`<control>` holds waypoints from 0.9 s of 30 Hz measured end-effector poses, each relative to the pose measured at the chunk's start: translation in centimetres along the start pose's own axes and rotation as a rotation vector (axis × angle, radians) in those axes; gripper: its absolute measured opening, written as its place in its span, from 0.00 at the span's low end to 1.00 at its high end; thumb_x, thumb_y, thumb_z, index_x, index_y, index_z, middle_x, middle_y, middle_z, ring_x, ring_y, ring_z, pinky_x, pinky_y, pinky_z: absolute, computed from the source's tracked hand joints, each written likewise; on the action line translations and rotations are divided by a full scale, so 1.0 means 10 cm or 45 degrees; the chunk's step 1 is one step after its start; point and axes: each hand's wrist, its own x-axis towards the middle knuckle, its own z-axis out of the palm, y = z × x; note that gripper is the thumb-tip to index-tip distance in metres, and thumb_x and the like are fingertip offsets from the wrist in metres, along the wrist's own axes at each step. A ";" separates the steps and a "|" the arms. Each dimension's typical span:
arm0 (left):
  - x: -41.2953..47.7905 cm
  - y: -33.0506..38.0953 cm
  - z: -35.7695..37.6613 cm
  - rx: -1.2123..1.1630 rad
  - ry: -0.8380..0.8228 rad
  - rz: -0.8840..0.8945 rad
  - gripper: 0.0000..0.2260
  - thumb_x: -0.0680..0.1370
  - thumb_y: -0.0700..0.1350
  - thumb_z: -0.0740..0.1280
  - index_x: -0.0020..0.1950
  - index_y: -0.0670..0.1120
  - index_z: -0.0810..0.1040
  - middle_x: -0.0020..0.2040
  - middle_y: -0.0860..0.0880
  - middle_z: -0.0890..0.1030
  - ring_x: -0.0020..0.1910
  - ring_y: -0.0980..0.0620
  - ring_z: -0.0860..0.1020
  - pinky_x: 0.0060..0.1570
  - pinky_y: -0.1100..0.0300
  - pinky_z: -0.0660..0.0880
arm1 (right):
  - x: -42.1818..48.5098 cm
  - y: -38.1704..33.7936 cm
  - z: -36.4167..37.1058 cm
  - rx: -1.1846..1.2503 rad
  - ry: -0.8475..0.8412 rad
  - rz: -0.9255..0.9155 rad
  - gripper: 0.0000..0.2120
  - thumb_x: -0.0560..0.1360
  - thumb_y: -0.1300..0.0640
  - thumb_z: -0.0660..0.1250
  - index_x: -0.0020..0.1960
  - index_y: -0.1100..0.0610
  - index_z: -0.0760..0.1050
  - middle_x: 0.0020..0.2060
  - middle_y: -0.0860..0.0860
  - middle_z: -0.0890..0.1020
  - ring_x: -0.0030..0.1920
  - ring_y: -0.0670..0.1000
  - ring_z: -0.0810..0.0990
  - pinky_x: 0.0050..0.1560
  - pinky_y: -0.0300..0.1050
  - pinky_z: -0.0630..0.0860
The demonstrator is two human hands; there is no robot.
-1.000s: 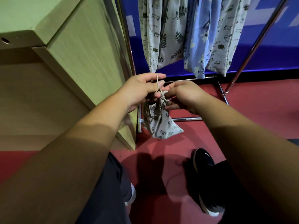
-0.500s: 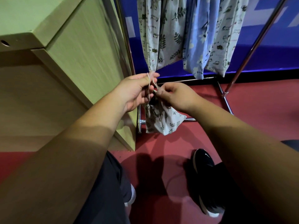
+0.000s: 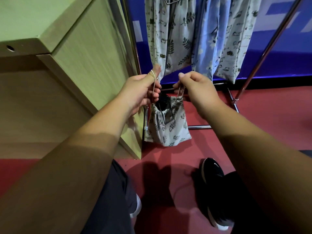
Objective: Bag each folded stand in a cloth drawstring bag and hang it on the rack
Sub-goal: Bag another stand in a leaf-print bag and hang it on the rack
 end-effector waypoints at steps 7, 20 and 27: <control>0.03 -0.01 -0.03 0.033 0.053 0.001 0.24 0.78 0.67 0.70 0.43 0.45 0.82 0.33 0.49 0.78 0.30 0.54 0.75 0.40 0.57 0.79 | 0.01 -0.03 0.04 0.349 -0.154 0.211 0.11 0.63 0.61 0.64 0.41 0.53 0.82 0.45 0.55 0.85 0.45 0.54 0.84 0.48 0.49 0.78; -0.01 0.04 -0.05 -0.185 -0.010 -0.057 0.20 0.76 0.65 0.75 0.49 0.49 0.77 0.36 0.50 0.72 0.35 0.52 0.72 0.40 0.55 0.79 | -0.01 0.00 0.04 0.372 -0.255 0.086 0.17 0.78 0.73 0.58 0.39 0.54 0.72 0.34 0.52 0.66 0.29 0.48 0.61 0.29 0.41 0.57; -0.03 0.08 0.00 -0.248 -0.009 0.055 0.20 0.81 0.66 0.66 0.45 0.49 0.79 0.39 0.51 0.80 0.40 0.52 0.79 0.48 0.56 0.76 | -0.01 0.01 0.04 0.505 -0.172 0.196 0.11 0.82 0.69 0.67 0.46 0.54 0.74 0.40 0.54 0.77 0.29 0.46 0.67 0.24 0.38 0.62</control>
